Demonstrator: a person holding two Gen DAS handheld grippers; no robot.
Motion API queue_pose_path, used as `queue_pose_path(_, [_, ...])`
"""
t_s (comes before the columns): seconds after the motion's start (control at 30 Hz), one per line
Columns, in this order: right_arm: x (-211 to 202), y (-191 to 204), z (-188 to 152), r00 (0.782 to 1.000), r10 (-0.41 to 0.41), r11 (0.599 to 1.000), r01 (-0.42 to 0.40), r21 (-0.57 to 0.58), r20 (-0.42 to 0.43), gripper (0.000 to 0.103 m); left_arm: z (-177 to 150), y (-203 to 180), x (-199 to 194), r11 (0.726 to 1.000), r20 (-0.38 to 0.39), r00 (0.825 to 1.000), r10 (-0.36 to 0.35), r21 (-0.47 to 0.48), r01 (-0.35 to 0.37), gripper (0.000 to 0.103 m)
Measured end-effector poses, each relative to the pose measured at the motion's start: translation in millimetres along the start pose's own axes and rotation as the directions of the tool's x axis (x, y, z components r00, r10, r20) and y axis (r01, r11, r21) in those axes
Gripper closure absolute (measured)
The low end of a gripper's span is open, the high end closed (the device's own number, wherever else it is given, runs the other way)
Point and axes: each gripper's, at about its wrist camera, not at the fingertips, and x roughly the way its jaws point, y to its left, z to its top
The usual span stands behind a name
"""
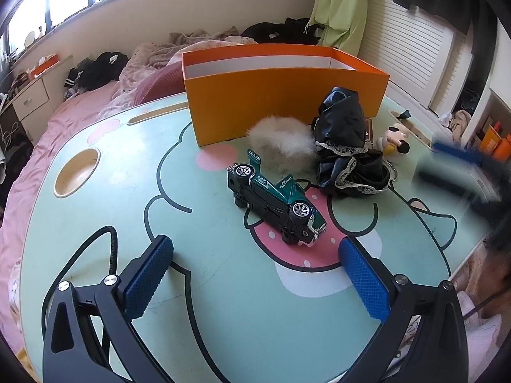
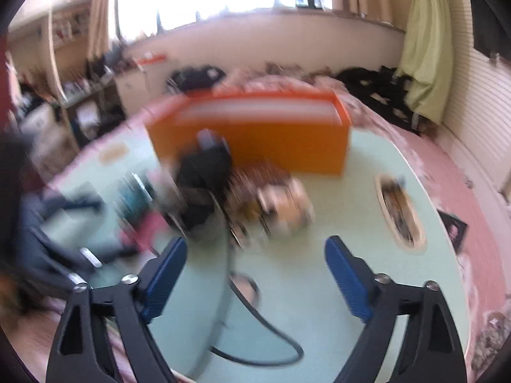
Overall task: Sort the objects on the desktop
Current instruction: 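Move the right gripper over the orange box, then grasp the dark red box inside the orange box with the right gripper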
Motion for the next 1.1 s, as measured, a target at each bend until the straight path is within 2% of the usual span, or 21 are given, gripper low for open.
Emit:
queue_pose_path(0.07, [-1.0,-2.1,37.6,0.995,0.104,0.994,-0.104,0.046,0.003,0.019,-0.2,-0.1,0.3,1.0,0.001,1.0,0.0,0.001,0.0,0.0])
queue_pose_path(0.1, [5.3,-3.1,56.6,0.987,0.161,0.984,-0.159,0.075,-0.027,0.024,-0.4,0.0,0.2,1.0,0.001,1.0,0.0,0.001,0.0,0.0])
queue_pose_path(0.13, [18.2,-4.2,77.4,0.972,0.22,0.971,-0.211,0.117,-0.078,0.033,-0.2,-0.4,0.3,1.0,0.0,1.0,0.0,0.001,0.0,0.0])
queue_pose_path(0.17, [37.5,-4.9,97.3,0.953,0.266,0.956,-0.243,0.163,-0.143,0.037,-0.2,-0.4,0.2,1.0,0.0,1.0,0.0,0.001,0.0,0.0])
queue_pose_path(0.2, [59.8,-3.3,113.3,0.935,0.286,0.951,-0.249,0.186,-0.21,0.042,-0.3,-1.0,0.2,1.0,0.001,1.0,-0.001,0.001,0.001,0.0])
queue_pose_path(0.27, [99.0,2.8,129.9,0.904,0.291,0.952,-0.24,0.192,-0.314,0.044,-0.3,-0.5,0.1,1.0,0.001,1.0,0.0,0.001,0.0,0.0])
queue_pose_path(0.33, [138.7,7.0,137.5,0.869,0.285,0.954,-0.215,0.211,-0.405,0.047,-0.4,-0.6,0.1,1.0,0.001,1.0,-0.001,0.0,0.001,0.0])
queue_pose_path(0.47, [188.1,19.0,131.3,0.83,0.22,0.973,-0.146,0.181,-0.513,0.051,-0.9,-2.3,0.2,1.0,0.003,1.0,-0.003,0.001,0.003,0.0])
queue_pose_path(0.5, [198.0,21.4,129.0,0.817,0.217,0.973,-0.139,0.182,-0.534,0.055,-0.9,-2.9,0.3,1.0,0.003,1.0,-0.003,0.001,0.003,0.0])
queue_pose_path(0.57, [210.2,27.9,118.9,0.796,0.222,0.973,-0.139,0.186,-0.563,0.056,-1.1,-3.3,0.2,1.0,0.003,1.0,-0.002,0.0,0.002,0.0])
queue_pose_path(0.63, [217.4,26.9,115.3,0.79,0.247,0.966,-0.158,0.203,-0.561,0.05,-1.2,-2.9,0.4,1.0,0.003,1.0,-0.004,-0.002,0.004,0.0])
queue_pose_path(0.77, [220.3,17.4,112.1,0.755,0.318,0.942,-0.185,0.279,-0.574,0.048,-0.7,-4.2,-0.4,1.0,0.003,1.0,-0.006,-0.002,0.006,0.0])
queue_pose_path(0.8, [219.6,11.6,111.5,0.753,0.327,0.938,-0.182,0.297,-0.571,0.048,-0.8,-4.3,-0.4,1.0,0.003,1.0,-0.005,-0.002,0.005,0.0])
queue_pose_path(0.87, [214.6,-1.9,112.7,0.77,0.31,0.94,-0.16,0.3,-0.558,0.047,-0.7,-4.4,-0.3,1.0,0.003,1.0,-0.006,-0.002,0.006,0.0])
queue_pose_path(0.97, [199.8,-17.2,116.7,0.812,0.218,0.964,-0.093,0.249,-0.541,0.047,-0.7,-5.5,-0.3,1.0,0.003,1.0,-0.005,-0.003,0.005,0.0])
queue_pose_path(1.0, [193.8,-25.0,119.9,0.83,0.163,0.974,-0.051,0.219,-0.533,0.047,-1.0,-4.7,-0.4,1.0,0.003,1.0,-0.005,-0.003,0.005,0.0])
queue_pose_path(1.1, [182.2,-49.9,126.3,0.856,0.09,0.969,0.044,0.244,-0.51,0.056,-0.8,-5.9,-0.6,1.0,0.003,1.0,-0.004,-0.002,0.005,0.0])
